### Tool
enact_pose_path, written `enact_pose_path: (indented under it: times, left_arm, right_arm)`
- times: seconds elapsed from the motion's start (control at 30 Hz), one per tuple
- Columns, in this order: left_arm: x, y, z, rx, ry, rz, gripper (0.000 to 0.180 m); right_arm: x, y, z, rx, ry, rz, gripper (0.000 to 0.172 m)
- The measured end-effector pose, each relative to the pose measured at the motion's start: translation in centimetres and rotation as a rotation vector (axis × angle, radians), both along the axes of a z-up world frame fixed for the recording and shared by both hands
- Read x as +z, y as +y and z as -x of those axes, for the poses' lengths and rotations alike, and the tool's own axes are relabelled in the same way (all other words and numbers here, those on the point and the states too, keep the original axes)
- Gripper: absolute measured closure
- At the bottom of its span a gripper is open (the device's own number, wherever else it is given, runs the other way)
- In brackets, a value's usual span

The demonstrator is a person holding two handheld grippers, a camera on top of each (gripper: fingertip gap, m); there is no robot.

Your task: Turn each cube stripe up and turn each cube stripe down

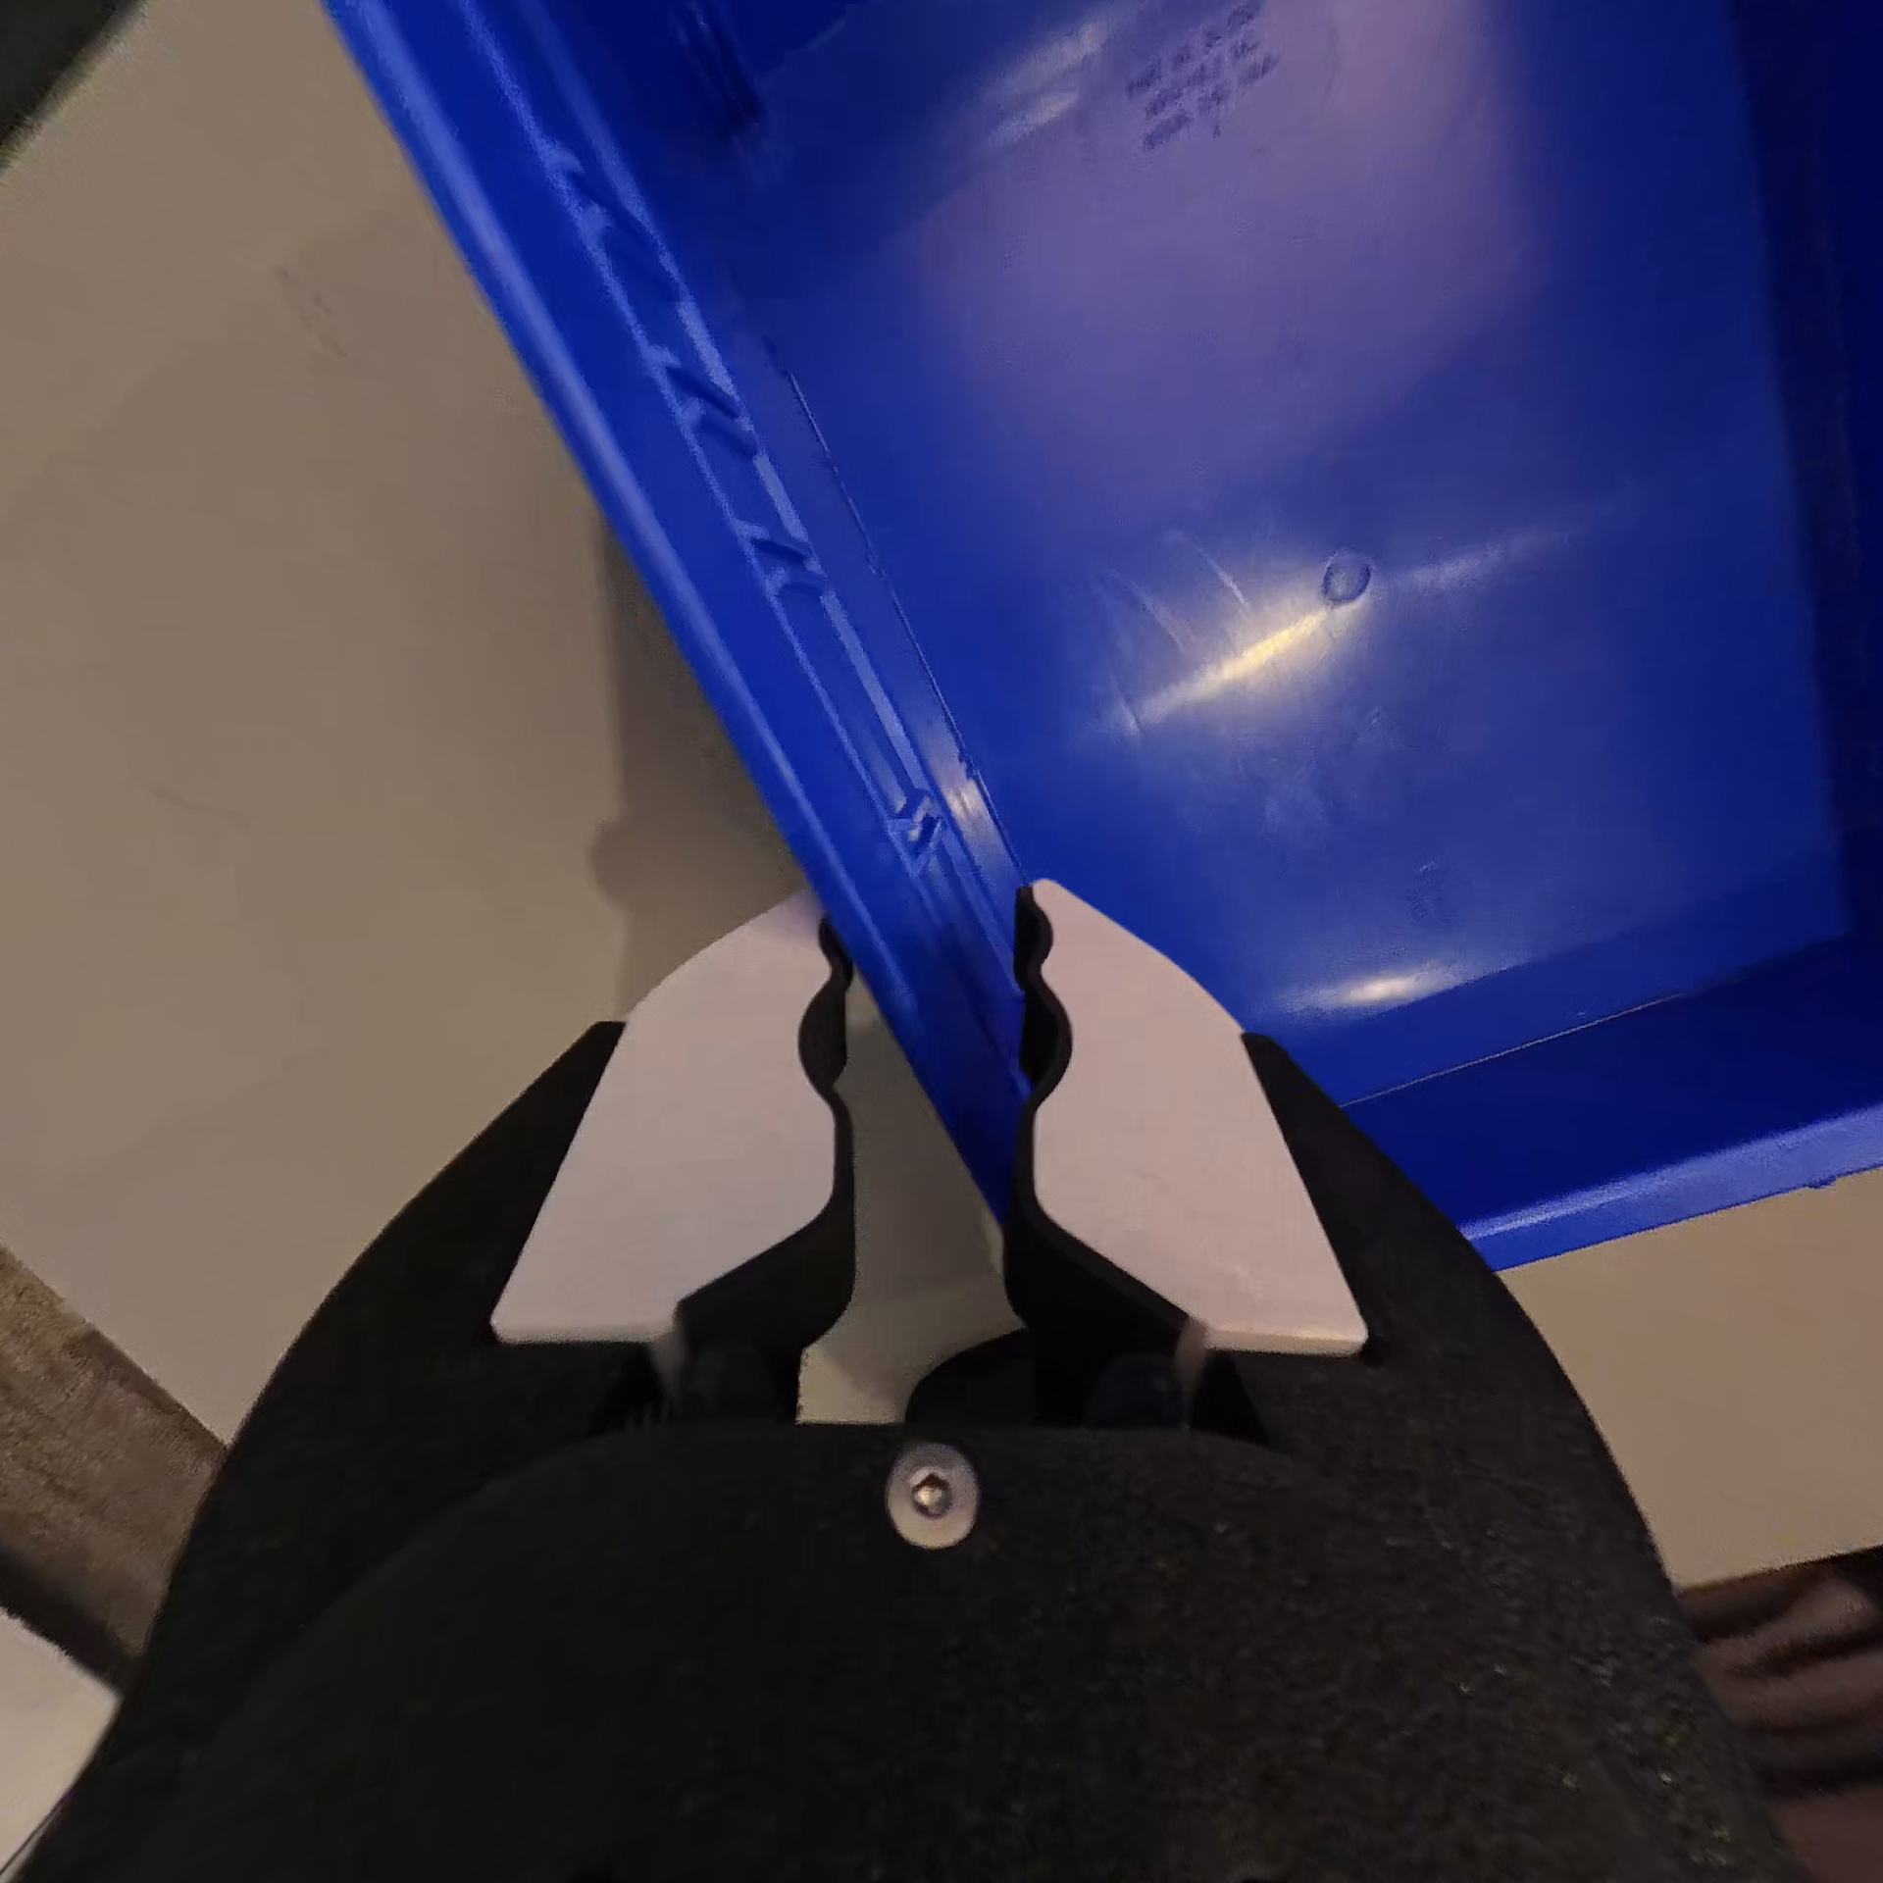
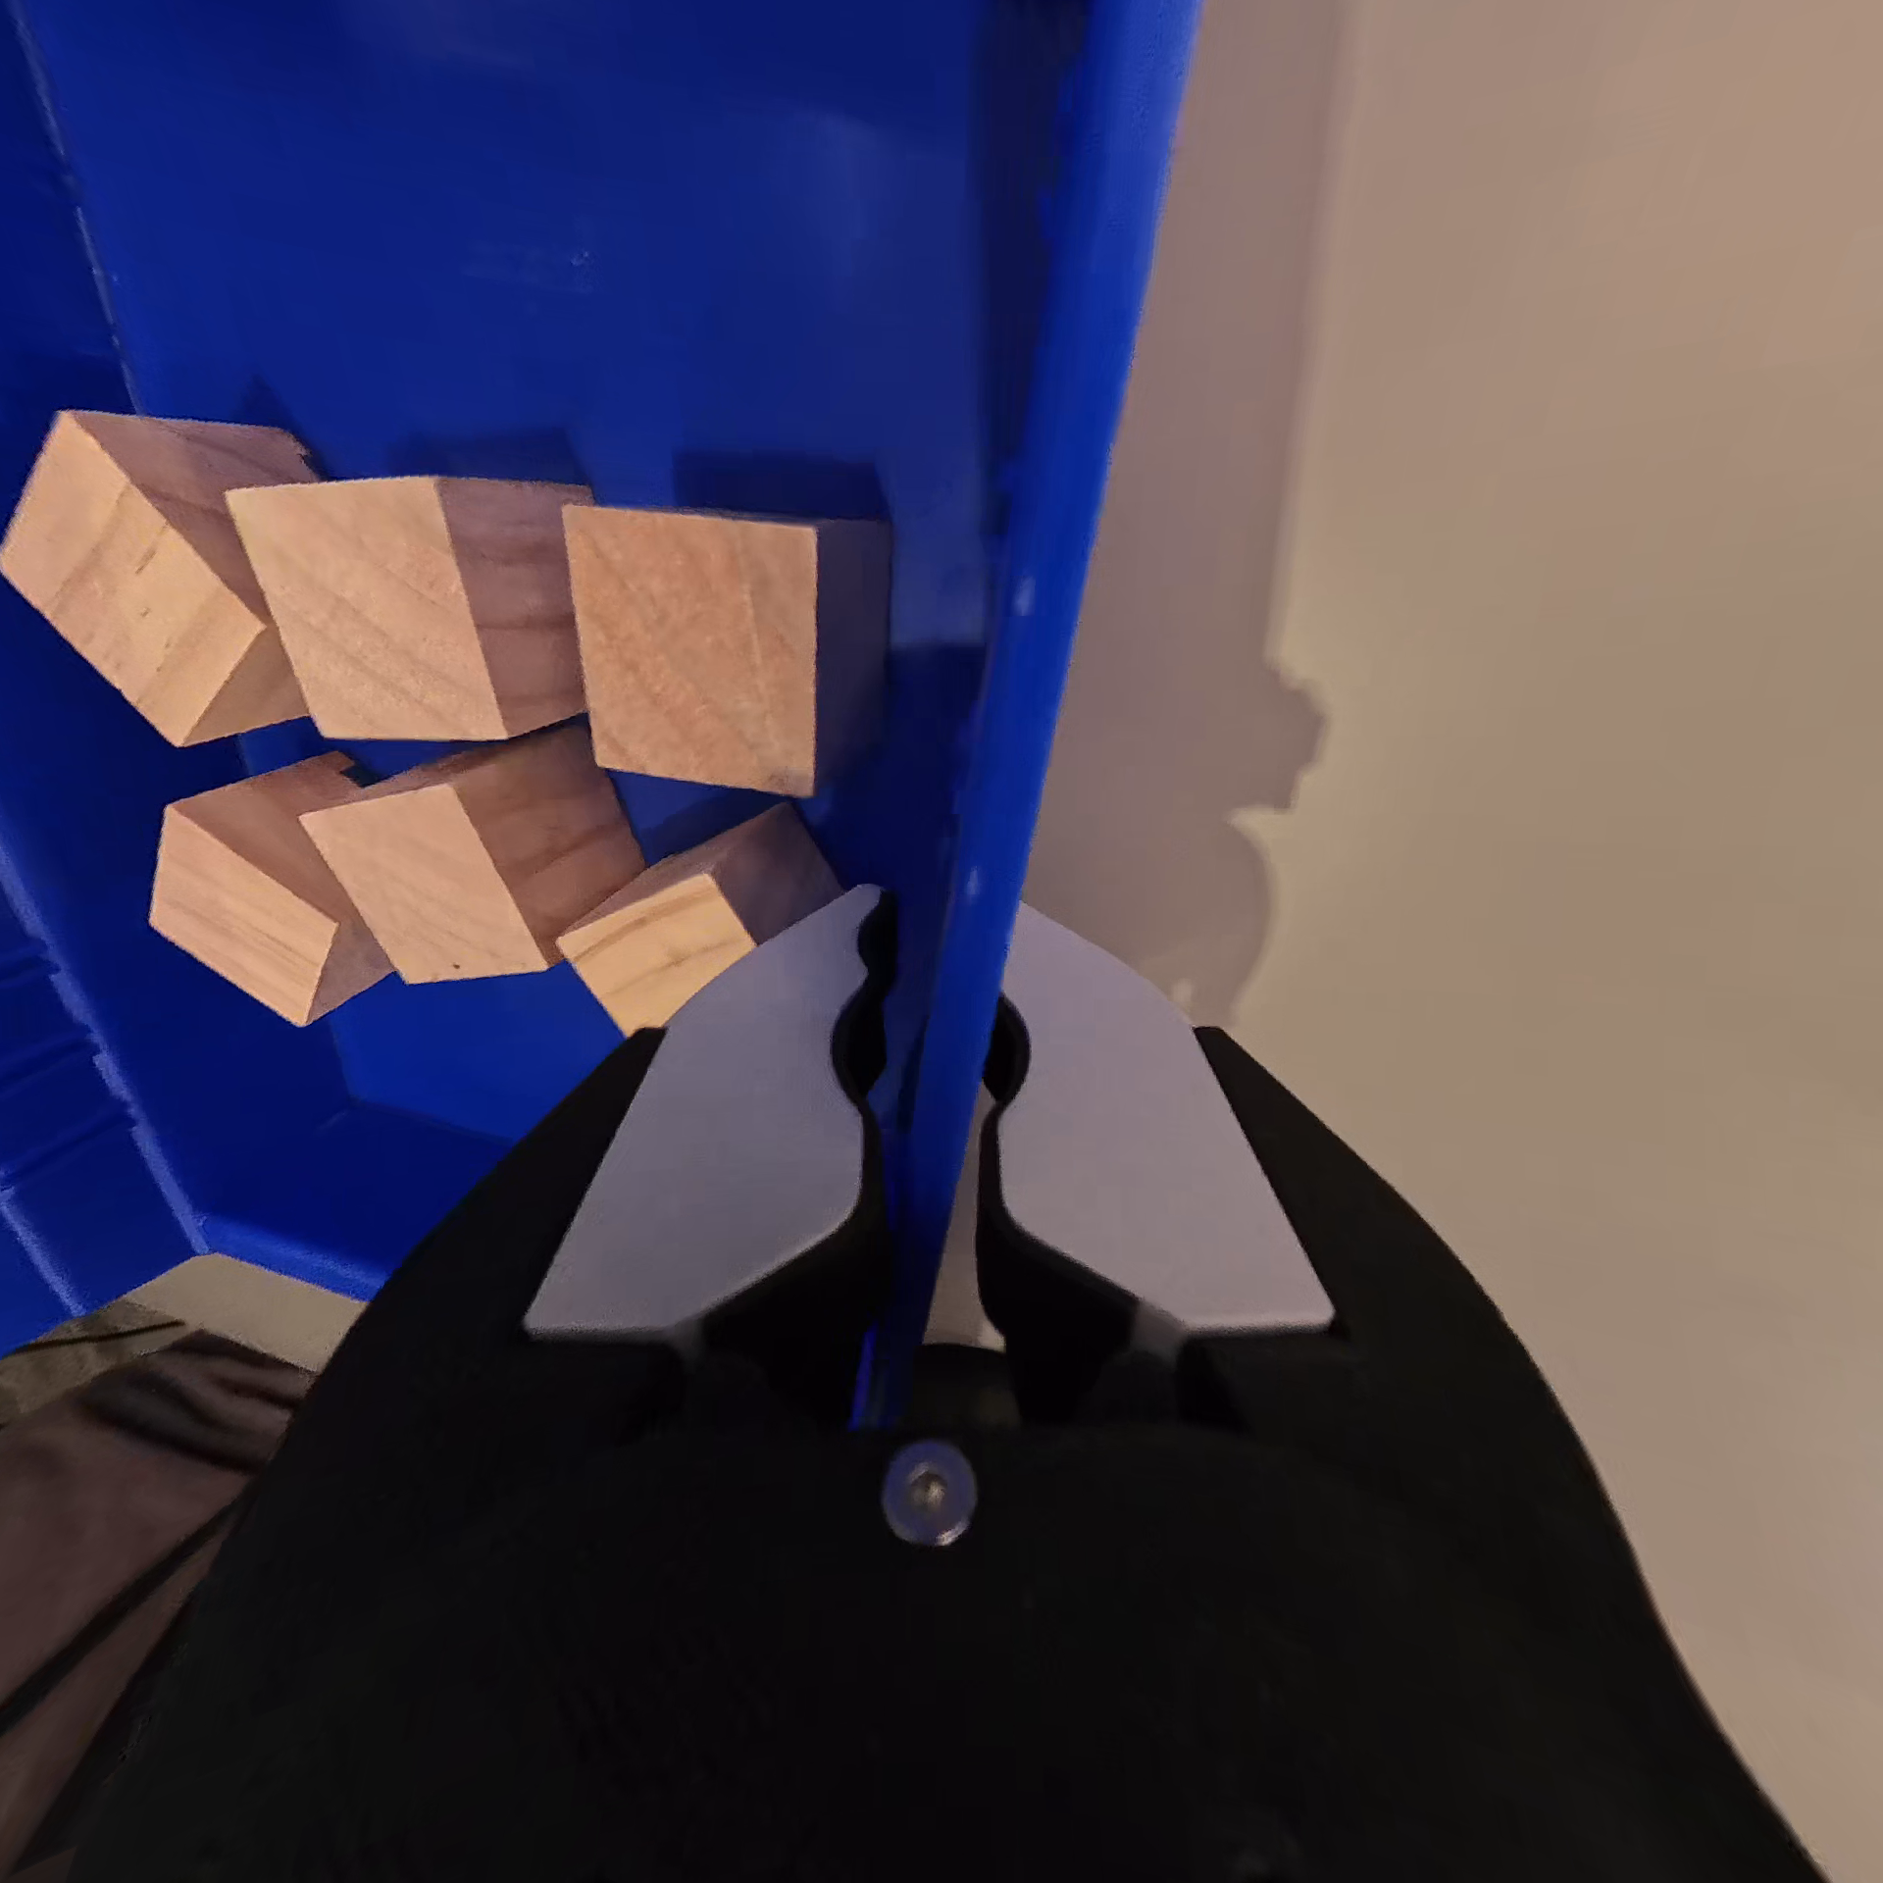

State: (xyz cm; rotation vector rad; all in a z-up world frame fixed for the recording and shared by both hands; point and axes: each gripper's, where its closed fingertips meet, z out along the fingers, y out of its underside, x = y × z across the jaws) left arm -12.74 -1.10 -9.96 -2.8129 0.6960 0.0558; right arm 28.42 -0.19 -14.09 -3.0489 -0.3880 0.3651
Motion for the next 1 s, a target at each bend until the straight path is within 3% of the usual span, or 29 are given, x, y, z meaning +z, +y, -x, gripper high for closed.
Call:
enact_pose_path:
  times: [0.1, 0.3, 0.47, 0.73, 1.0]
  left_arm:
    - [3.4, 1.3, 0.1, 0.013, -0.038, -0.166, 0.141]
    - [12.9, 3.9, 1.0, 0.062, -0.063, -0.682, 0.125]
    - [19.1, 3.6, 2.3, 0.121, -0.157, -0.999, 0.124]
    - [22.0, 1.7, 5.5, 0.178, -0.229, -1.071, 0.126]
    - [24.1, 0.0, 7.5, 0.209, -0.257, -1.136, 0.128]
  right_arm:
    - [-0.4, 0.0, -0.3, 0.04, -0.061, 0.022, 0.163]
    - [-0.4, -0.1, -0.5, 0.117, -0.065, 0.095, 0.164]
    - [-0.4, 0.0, -2.2, 0.162, -0.059, 0.105, 0.164]
    - [0.8, -1.4, -7.0, 0.1, -0.072, 0.099, 0.166]
    - [8.3, -1.7, -7.2, 0.07, -0.087, 0.066, 0.165]
